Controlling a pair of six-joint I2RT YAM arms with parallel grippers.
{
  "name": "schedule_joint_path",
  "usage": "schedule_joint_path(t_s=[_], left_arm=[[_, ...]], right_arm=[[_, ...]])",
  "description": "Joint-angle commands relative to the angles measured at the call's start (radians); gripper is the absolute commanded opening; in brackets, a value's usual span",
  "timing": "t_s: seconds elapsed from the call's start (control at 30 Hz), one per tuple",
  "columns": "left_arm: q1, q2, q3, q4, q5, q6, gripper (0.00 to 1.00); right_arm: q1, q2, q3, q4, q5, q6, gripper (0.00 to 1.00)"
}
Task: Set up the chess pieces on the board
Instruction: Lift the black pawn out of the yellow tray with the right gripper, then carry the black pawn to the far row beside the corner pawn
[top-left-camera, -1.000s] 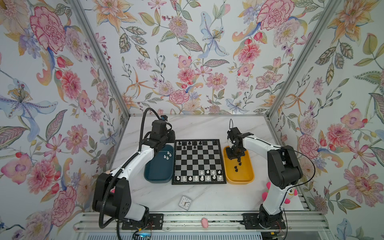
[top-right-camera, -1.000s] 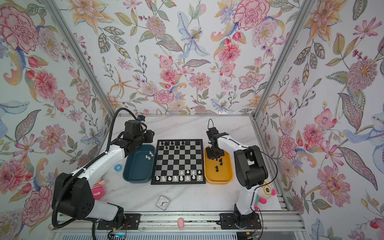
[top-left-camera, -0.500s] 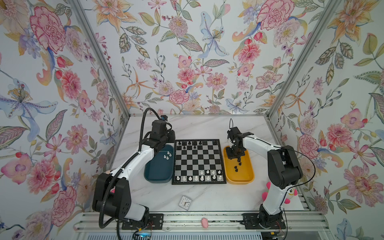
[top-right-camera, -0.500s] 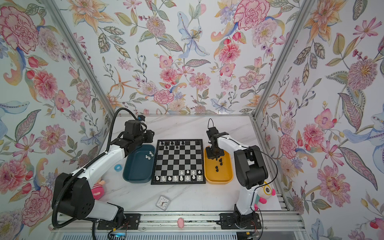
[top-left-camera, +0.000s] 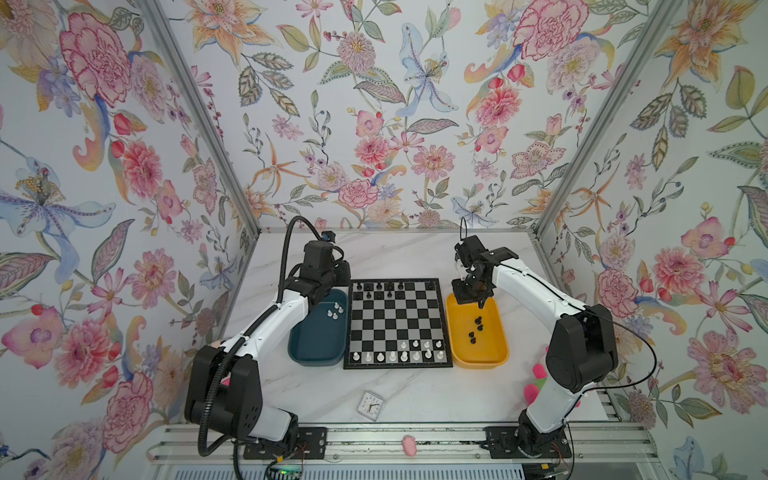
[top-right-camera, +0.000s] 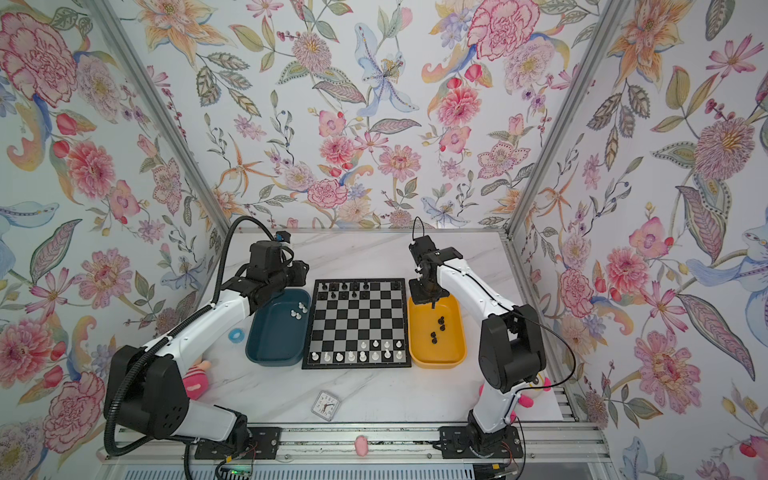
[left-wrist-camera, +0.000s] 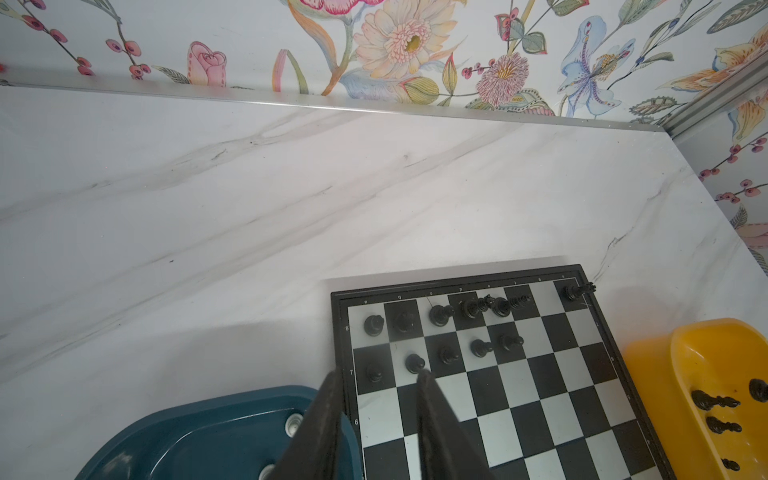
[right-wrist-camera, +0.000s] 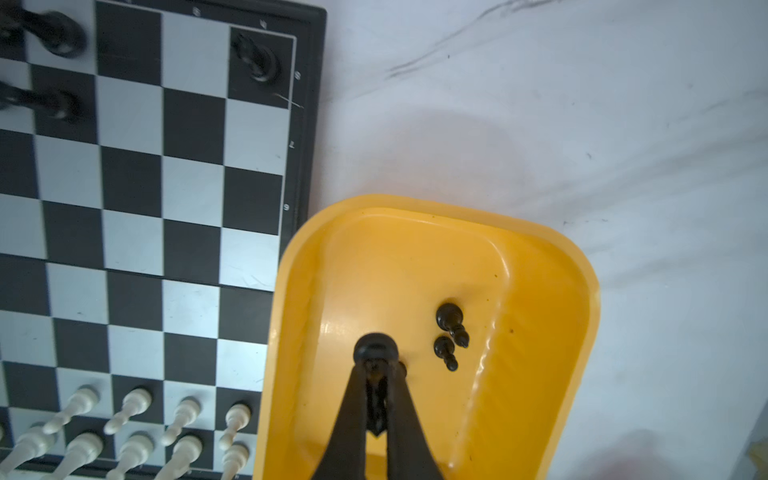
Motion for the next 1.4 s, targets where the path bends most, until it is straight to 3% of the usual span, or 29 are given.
schedule_joint_path(t_s=[0.0, 0.5, 0.93, 1.37], left_arm=[[0.013, -0.005, -0.018, 0.021, 0.005, 0.022, 0.33], [0.022, -0.007, -0.030, 0.034, 0.020, 0.030, 0.33], [0.031, 0.017, -0.027, 0.041, 0.046, 0.033, 0.33], [0.038, 0.028, -0.027, 0.041, 0.051, 0.031, 0.33]], right_arm=[[0.039, 0.011, 0.085, -0.108, 0.022, 0.003, 0.02], [0.123, 0.309, 0.406, -0.140, -0.047, -0.004, 0.01], [0.104, 0.536, 0.621, -0.145, -0.077, -0.013, 0.02], [0.080, 0.647, 0.731, -0.149, -0.114, -0.010, 0.02]])
